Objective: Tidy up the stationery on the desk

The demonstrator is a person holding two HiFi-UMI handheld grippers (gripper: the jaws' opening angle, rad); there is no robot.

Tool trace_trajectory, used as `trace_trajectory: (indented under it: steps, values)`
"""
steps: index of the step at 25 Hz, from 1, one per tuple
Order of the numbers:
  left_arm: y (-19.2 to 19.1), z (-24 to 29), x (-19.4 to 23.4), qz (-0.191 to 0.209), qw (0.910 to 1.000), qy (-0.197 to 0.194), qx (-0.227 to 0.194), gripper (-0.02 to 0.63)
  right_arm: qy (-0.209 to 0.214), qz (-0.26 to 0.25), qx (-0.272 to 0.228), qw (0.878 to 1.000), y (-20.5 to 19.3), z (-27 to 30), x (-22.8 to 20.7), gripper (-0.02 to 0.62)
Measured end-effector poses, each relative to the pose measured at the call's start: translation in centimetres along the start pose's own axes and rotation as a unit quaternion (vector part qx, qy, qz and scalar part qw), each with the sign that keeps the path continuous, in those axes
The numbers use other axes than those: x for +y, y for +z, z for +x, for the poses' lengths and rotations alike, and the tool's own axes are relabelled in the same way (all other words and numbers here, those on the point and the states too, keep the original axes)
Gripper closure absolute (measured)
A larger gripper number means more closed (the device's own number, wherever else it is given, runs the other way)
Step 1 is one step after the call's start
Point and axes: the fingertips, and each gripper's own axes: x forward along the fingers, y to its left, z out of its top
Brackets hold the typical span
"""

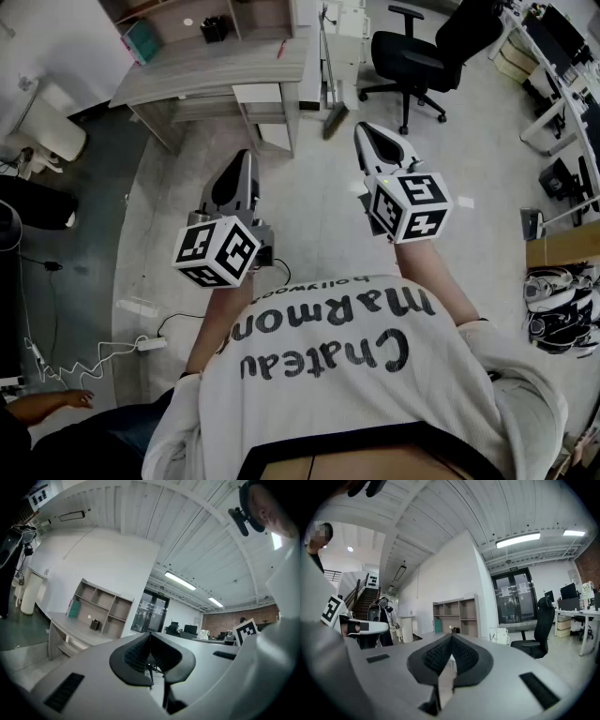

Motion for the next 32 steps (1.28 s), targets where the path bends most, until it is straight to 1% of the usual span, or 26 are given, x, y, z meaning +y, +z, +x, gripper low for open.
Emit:
trace_trajectory:
  steps: [10, 16, 21, 24, 29, 32]
  values:
    - [0.6, -0.5, 1.6, -0.003, 1.0000, 0.003, -0.006, 0.589, -0.001, 0.002, -0.001, 1.000, 0.1, 1.2, 0.9, 0.584]
    - [1.3, -1.1, 3.7, 0.001, 1.0000, 0.006, -0.006, 0.589, 0.000, 0.048, -0.023, 0.999, 0.6, 2.4, 1.9, 0.584]
    - [1.7, -2.2, 6.6, 0.000, 0.9999, 0.010, 0.001, 0.589, 0.006, 0.041, -0.007, 0.999, -0.6, 4.1, 4.8, 0.584]
    - [1.2, -2.8, 7.8, 0.004, 0.9999, 0.010, 0.005, 0.589, 0.010, 0.036, -0.001, 0.999, -1.9, 4.6, 6.5, 0.584]
    - [-0.5, -3.4, 10.1, -0.020, 0.9993, 0.025, 0.022, 0.589, 0.005, 0.049, 0.023, 0.999, -4.3, 5.2, 7.2, 0.584]
    - [-0.7, -3.6, 10.6, -0.022, 0.9993, 0.020, 0.023, 0.589, 0.009, 0.053, 0.030, 0.998, -4.8, 6.0, 7.6, 0.584]
